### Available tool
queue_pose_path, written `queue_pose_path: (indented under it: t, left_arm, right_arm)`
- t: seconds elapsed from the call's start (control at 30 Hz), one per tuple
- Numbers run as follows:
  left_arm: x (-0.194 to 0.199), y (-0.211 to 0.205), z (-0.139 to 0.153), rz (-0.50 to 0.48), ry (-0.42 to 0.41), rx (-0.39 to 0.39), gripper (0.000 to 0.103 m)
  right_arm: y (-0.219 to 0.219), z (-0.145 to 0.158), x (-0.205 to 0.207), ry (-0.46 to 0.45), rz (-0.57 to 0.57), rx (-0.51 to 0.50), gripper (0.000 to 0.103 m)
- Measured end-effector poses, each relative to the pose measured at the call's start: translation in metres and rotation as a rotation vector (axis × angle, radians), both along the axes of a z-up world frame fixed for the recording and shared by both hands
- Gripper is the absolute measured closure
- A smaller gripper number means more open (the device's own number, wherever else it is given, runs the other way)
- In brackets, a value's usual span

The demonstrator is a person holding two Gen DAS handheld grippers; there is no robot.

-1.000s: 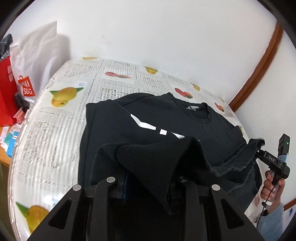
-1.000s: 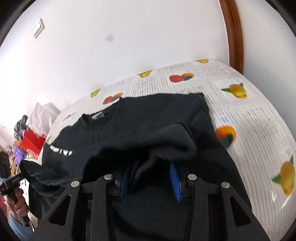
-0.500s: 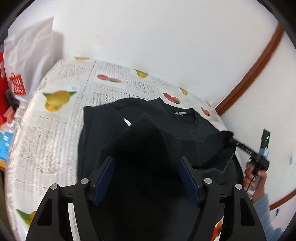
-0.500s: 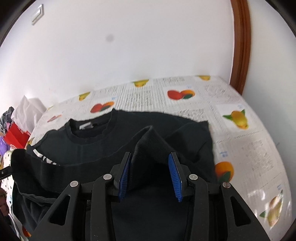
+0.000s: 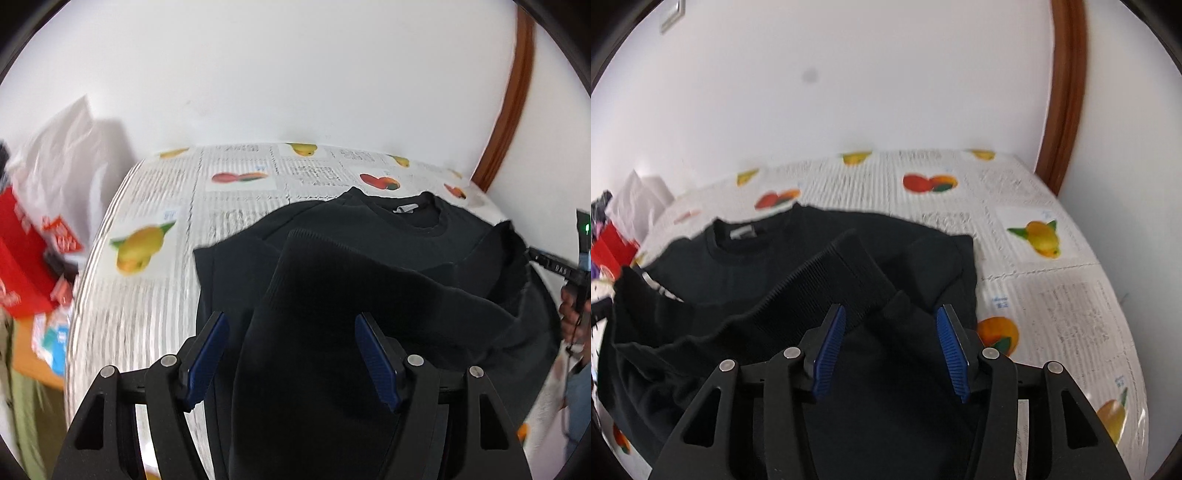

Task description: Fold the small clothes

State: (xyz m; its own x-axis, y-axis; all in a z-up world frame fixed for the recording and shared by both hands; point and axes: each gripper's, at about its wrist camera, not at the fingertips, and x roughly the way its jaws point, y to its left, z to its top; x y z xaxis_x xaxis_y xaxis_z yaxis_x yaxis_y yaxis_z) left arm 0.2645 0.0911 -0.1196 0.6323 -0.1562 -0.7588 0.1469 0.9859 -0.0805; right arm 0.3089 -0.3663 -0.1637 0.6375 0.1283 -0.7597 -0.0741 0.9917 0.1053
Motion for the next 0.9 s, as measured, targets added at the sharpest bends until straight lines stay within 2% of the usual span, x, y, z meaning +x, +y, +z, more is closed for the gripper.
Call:
queue_pose_path:
  t: [0.07,0.13,0.2,0.23,0.3,0.33,0.37,0.4,0.43,0.47,0.53,0.6,0.73,0.83,0.9]
  left_arm:
    - [0.008,-0.003,-0.002,-0.01,-0.002,0.029,0.036]
    - [0.017,-0.007,-0.006,-0.03,0.009,0.038,0.043]
    - [0.024,-0.007,-0.011,-0.036,0.032,0.027,0.062]
    - [0.025,-0.008,-0.013,-0.037,0.039,0.02,0.067]
    - [0.028,-0.006,-0.017,-0.002,0.041,0.03,0.084]
    - [0.027,-0.005,-0.019,0.002,0.041,0.027,0.087]
    - [0.027,-0.004,-0.019,0.008,0.04,0.013,0.09]
    - [0.025,-0.002,-0.019,0.014,0.035,0.003,0.091]
    - [0.022,-0.001,-0.017,0.02,0.02,-0.009,0.092]
    - [0.02,0.0,-0.014,0.024,0.003,-0.011,0.093]
    - [0.013,0.004,-0.003,0.035,-0.044,-0.027,0.093]
    - [0.009,0.015,0.01,0.067,-0.087,-0.079,0.093]
    - [0.02,0.017,0.009,0.098,-0.08,-0.095,0.093]
    - [0.03,0.012,-0.002,0.113,-0.052,-0.095,0.093]
    - [0.037,0.008,-0.011,0.124,-0.027,-0.084,0.093]
  right_arm:
    - [0.003,-0.007,0.009,0.022,0.023,0.005,0.051]
    - [0.006,-0.012,0.019,0.033,0.04,0.001,0.051]
    - [0.009,-0.016,0.029,0.042,0.056,0.004,0.051]
    - [0.01,-0.017,0.032,0.046,0.065,0.011,0.051]
    - [0.014,-0.023,0.042,0.068,0.094,0.022,0.052]
    - [0.016,-0.026,0.046,0.078,0.095,0.009,0.054]
    - [0.019,-0.029,0.049,0.09,0.096,-0.012,0.062]
    - [0.021,-0.032,0.051,0.097,0.096,-0.029,0.072]
    - [0.022,-0.034,0.051,0.095,0.091,-0.048,0.074]
    - [0.022,-0.033,0.05,0.084,0.094,-0.048,0.084]
    - [0.018,-0.021,0.041,0.02,0.105,-0.028,0.086]
    - [0.007,0.005,0.026,-0.103,0.098,0.016,0.086]
    - [-0.025,0.039,0.01,-0.257,0.013,0.117,0.086]
    - [-0.032,0.027,0.025,-0.208,-0.023,0.108,0.086]
    - [-0.028,0.007,0.036,-0.148,-0.04,0.041,0.086]
